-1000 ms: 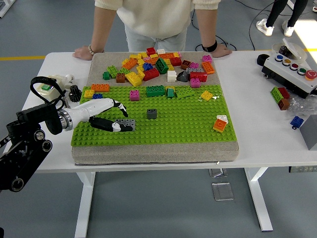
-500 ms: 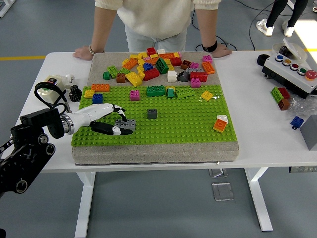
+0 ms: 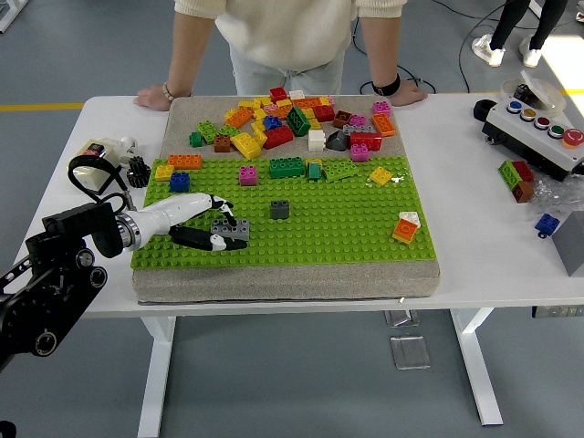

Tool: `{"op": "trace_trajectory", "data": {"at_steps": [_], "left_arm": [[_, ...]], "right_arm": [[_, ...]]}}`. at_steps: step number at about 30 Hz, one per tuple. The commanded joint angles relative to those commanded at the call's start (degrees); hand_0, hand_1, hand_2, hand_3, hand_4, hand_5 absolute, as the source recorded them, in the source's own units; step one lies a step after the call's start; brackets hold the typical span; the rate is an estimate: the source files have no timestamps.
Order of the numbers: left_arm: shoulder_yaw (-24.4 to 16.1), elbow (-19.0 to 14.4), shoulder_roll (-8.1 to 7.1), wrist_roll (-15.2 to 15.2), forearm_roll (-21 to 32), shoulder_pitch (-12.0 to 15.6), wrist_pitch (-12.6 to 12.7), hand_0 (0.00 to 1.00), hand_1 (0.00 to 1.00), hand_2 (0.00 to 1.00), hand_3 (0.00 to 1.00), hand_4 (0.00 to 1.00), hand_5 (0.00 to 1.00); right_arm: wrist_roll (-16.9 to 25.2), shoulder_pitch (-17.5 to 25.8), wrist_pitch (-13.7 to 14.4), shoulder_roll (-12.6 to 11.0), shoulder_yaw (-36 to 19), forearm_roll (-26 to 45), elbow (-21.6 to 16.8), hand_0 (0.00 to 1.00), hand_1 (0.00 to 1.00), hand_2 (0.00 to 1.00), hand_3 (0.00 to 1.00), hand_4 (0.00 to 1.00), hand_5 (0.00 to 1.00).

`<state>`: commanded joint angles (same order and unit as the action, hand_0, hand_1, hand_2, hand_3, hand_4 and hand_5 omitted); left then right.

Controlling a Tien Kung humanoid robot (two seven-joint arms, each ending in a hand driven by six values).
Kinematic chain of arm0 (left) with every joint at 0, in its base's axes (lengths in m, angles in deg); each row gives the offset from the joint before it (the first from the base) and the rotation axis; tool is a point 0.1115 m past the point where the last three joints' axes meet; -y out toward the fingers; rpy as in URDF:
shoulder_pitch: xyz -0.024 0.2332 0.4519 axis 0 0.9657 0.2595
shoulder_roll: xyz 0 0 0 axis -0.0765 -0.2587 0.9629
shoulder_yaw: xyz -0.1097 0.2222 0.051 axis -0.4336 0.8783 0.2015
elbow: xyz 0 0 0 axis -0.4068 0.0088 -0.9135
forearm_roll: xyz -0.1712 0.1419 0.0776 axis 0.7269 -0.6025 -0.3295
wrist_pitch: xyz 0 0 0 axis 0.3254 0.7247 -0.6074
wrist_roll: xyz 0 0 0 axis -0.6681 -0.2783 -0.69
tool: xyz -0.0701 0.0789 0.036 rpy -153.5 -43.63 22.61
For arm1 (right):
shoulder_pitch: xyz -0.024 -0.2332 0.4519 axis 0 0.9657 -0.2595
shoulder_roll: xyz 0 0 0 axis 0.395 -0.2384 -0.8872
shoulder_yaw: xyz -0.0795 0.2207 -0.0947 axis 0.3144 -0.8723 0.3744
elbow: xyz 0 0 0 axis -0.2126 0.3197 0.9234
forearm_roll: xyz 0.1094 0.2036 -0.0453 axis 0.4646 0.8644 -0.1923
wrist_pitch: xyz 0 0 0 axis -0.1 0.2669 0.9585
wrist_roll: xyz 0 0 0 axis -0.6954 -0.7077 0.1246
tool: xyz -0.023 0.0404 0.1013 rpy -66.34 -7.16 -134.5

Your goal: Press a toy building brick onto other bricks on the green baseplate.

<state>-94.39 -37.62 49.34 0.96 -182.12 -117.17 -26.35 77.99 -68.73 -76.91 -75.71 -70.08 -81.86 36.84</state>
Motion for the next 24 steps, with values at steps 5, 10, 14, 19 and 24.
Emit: {"op": "trace_trajectory", "data": {"at_steps": [5,10,14,19,24], "left_arm": [[0.0,0.6,0.13,0.1,-0.1,-0.3,0.1,0.998,0.963,0.936,0.681,0.998,0.831],[0.0,1.2,0.22,0.1,-0.2,-0.5,0.3,0.998,0.96,0.935,0.678,0.998,0.827],[0.0,1.7,0.29,0.2,-0.3,-0.5,0.3,0.998,0.96,0.935,0.678,0.998,0.827],[0.0,2.4,0.42,0.2,-0.5,-0.5,0.5,0.998,0.959,0.93,0.676,0.998,0.823],[0.1,3.0,0.54,0.2,-0.5,-0.5,0.7,0.998,0.957,0.926,0.674,0.998,0.82]], "right_arm": [[0.0,0.0,0.0,0.0,0.1,0.0,0.0,0.761,0.687,0.731,0.696,0.978,0.5],[0.0,0.0,0.0,0.0,0.0,0.0,0.0,0.761,0.687,0.731,0.695,0.978,0.499],[0.0,0.0,0.0,-0.1,0.0,0.1,0.0,0.761,0.687,0.731,0.695,0.978,0.499],[0.0,0.0,0.0,-0.1,-0.1,0.1,0.0,0.762,0.687,0.731,0.695,0.977,0.499],[0.0,-0.1,0.0,-0.1,-0.2,0.1,0.0,0.761,0.686,0.731,0.697,0.977,0.499]]}}
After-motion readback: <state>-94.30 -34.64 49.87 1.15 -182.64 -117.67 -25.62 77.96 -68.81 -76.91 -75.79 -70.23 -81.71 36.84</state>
